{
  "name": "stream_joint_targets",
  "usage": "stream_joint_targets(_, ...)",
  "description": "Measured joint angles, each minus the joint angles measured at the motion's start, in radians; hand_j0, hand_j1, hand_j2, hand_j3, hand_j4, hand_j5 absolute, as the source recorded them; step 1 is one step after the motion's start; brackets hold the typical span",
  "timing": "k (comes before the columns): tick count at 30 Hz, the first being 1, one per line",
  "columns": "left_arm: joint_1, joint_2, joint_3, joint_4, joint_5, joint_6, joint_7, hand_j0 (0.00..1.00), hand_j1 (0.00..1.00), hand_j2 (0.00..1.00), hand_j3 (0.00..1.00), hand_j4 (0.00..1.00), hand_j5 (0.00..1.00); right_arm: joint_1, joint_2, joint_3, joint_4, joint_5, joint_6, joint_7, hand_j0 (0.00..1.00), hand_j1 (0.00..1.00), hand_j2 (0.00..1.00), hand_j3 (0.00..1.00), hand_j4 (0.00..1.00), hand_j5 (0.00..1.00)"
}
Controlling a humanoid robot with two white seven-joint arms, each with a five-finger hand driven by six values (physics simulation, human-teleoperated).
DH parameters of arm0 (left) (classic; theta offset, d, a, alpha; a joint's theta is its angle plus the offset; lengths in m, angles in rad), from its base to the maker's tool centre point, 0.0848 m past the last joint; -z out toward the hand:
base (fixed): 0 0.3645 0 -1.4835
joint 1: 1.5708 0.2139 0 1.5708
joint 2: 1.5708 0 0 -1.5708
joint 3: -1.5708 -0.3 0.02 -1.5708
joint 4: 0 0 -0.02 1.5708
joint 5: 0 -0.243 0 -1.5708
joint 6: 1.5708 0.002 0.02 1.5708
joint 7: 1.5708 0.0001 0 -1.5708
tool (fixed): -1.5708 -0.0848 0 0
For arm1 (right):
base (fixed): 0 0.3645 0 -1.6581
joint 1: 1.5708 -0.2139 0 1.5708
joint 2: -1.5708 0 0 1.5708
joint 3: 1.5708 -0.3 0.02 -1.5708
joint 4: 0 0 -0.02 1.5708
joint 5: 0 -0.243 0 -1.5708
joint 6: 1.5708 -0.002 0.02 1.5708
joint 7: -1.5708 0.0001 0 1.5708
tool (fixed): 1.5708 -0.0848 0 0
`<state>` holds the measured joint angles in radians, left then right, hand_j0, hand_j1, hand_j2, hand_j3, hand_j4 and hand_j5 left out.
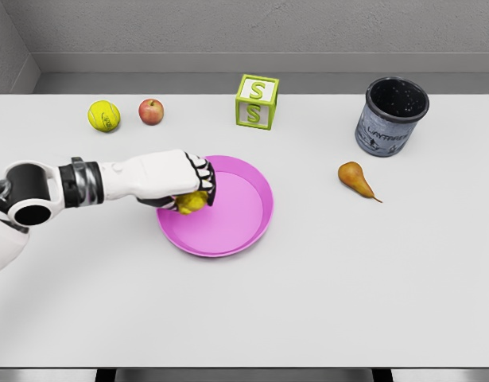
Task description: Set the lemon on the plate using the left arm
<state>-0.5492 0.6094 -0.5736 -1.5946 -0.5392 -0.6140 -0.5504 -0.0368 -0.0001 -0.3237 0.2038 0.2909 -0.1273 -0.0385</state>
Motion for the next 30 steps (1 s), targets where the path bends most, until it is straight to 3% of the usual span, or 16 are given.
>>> stream_joint_targets(1, -0.002, -0.005, -0.002, 0.0, 0.0, 0.0, 0.001, 0.93, 0.93, 0.93, 0.93, 0.93, 0.93, 0.0, 0.0, 0.0, 0.0, 0.0, 0.0, 0.0, 1.0, 1.0, 1.0, 1.0, 1.0, 1.0)
stream_joint_targets(2, -0.003, -0.014, -0.003, 0.001, 0.002, 0.0, 0.002, 1.0, 1.0, 1.0, 1.0, 1.0, 1.0, 0.0, 0.0, 0.0, 0.0, 0.0, 0.0, 0.0, 1.0, 1.0, 1.0, 1.0, 1.0, 1.0)
stream_joint_targets(13, -0.029, -0.018, 0.006, 0.012, 0.002, 0.001, 0.004, 1.0, 1.0, 1.0, 1.0, 1.0, 1.0, 0.0, 0.0, 0.0, 0.0, 0.0, 0.0, 0.0, 1.0, 1.0, 1.0, 1.0, 1.0, 1.0)
stream_joint_targets(20, -0.011, 0.107, 0.093, 0.018, 0.024, 0.001, 0.007, 1.0, 1.0, 1.0, 1.0, 1.0, 1.0, 0.0, 0.0, 0.0, 0.0, 0.0, 0.0, 0.0, 1.0, 1.0, 1.0, 1.0, 1.0, 1.0)
stream_joint_targets(28, -0.006, 0.23, 0.134, 0.13, 0.126, 0.001, 0.008, 1.0, 1.0, 1.0, 1.0, 1.0, 1.0, 0.0, 0.0, 0.0, 0.0, 0.0, 0.0, 0.0, 1.0, 1.0, 1.0, 1.0, 1.0, 1.0)
stream_joint_targets(29, 0.044, 0.234, 0.133, 0.136, 0.13, 0.0, 0.008, 1.0, 1.0, 1.0, 1.0, 1.0, 1.0, 0.0, 0.0, 0.0, 0.0, 0.0, 0.0, 0.0, 1.0, 1.0, 1.0, 1.0, 1.0, 1.0)
stream_joint_targets(30, 0.055, 0.235, 0.131, 0.14, 0.136, 0.0, 0.008, 1.0, 1.0, 1.0, 1.0, 1.0, 1.0, 0.0, 0.0, 0.0, 0.0, 0.0, 0.0, 0.0, 1.0, 1.0, 1.0, 1.0, 1.0, 1.0)
